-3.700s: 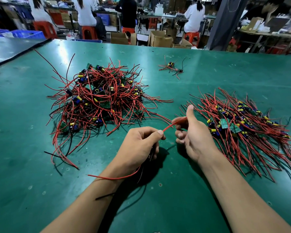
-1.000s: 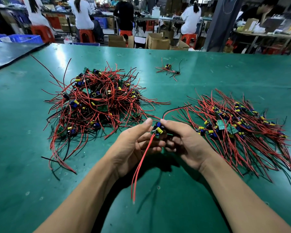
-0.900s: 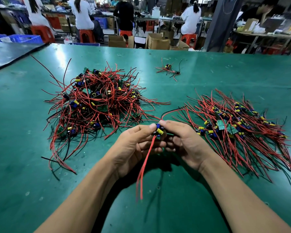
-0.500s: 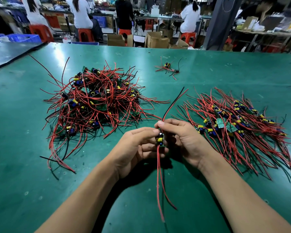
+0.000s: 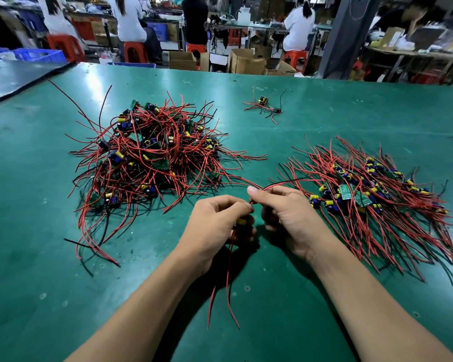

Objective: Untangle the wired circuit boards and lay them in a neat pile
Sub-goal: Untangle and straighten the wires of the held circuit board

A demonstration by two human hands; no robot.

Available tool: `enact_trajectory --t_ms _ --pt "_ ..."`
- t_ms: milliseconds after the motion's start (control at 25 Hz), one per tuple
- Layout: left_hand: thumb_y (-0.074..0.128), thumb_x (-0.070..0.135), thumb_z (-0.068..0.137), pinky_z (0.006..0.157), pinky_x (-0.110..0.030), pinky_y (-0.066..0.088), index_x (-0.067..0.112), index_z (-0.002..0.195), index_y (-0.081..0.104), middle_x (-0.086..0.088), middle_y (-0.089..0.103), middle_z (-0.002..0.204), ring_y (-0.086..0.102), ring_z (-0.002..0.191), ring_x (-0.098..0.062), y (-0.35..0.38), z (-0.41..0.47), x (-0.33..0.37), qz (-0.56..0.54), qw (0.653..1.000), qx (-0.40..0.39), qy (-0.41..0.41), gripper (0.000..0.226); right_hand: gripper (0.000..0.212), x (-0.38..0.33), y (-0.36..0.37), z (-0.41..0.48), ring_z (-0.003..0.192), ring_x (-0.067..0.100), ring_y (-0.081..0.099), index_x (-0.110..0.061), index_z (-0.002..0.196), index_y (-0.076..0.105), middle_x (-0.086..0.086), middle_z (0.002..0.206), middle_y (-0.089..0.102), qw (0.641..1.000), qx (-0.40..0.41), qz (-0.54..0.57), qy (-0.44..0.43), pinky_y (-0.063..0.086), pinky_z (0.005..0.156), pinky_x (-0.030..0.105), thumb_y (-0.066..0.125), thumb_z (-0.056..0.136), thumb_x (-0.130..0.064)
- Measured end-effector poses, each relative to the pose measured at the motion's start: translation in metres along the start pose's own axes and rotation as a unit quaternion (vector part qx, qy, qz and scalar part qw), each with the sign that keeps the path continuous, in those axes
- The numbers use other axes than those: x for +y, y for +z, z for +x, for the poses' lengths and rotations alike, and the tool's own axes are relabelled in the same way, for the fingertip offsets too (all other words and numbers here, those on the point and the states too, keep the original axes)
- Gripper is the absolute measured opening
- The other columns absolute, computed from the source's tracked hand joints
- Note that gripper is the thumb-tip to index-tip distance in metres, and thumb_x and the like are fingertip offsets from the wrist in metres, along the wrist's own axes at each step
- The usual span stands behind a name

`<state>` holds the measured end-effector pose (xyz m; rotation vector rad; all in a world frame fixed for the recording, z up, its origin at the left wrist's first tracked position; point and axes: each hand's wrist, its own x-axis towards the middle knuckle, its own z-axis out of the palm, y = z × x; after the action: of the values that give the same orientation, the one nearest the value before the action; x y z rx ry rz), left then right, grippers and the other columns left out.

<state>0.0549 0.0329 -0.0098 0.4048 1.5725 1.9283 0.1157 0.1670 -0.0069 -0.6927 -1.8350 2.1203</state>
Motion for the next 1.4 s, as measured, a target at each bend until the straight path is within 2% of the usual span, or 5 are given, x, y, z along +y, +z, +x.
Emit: enact_trajectory --t_ms 240,360,600,1000,1400 --pt "0.059 0.001 0.091 0.047 -0.025 0.054 0.001 0.079 0.074 -0.012 0.069 0.072 0.06 0.05 -0.018 -0.002 0.002 -0.002 0.038 0.999 -0.015 0.015 0.019 0.033 0.009 0.007 -0.001 0.086 0.034 0.042 -0.012 0.101 0.076 0.017 0.092 0.063 0.993 -0.106 0.052 0.022 0.04 0.083 0.048 0.079 0.082 -0.038" --pt "0.056 0.001 0.092 0.047 -0.025 0.053 -0.011 0.086 0.07 -0.011 0.074 0.091 0.058 0.049 -0.019 -0.006 0.003 -0.001 0.022 0.999 -0.03 0.011 0.019 0.041 0.008 0.009 -0.003 0.059 0.018 0.046 -0.017 0.103 0.078 0.011 0.068 0.051 0.994 -0.109 0.003 0.018 0.042 0.056 0.023 0.07 0.085 -0.053" --pt "0.06 0.009 0.091 0.046 -0.021 0.048 0.012 0.066 0.073 -0.007 0.06 0.059 0.056 0.047 -0.018 -0.008 0.002 -0.001 -0.004 0.998 -0.053 -0.012 0.029 0.037 0.0 -0.003 0.001 0.034 0.005 0.031 -0.014 0.075 0.076 -0.006 0.055 0.05 0.998 -0.044 0.02 -0.027 0.023 0.038 0.012 0.069 0.08 -0.05" --pt "0.069 0.019 0.074 0.052 -0.023 0.044 0.013 0.069 0.076 -0.008 0.064 0.062 0.055 0.052 -0.017 -0.006 -0.003 -0.005 0.012 0.995 -0.097 0.006 0.01 0.042 -0.005 -0.01 0.003 0.032 0.002 0.028 -0.015 0.057 0.07 -0.005 0.053 0.042 0.998 -0.009 0.052 0.031 0.02 0.031 0.012 0.075 0.065 -0.056" --pt "0.063 0.012 0.092 0.054 -0.025 0.053 0.01 0.077 0.072 -0.008 0.068 0.066 0.063 0.053 -0.017 -0.003 -0.002 -0.004 -0.005 1.0 -0.02 0.018 0.018 0.03 0.002 0.005 -0.002 0.049 0.007 0.044 -0.011 0.088 0.078 -0.002 0.065 0.061 0.989 -0.112 0.097 0.024 0.041 0.047 0.021 0.075 0.074 -0.038"
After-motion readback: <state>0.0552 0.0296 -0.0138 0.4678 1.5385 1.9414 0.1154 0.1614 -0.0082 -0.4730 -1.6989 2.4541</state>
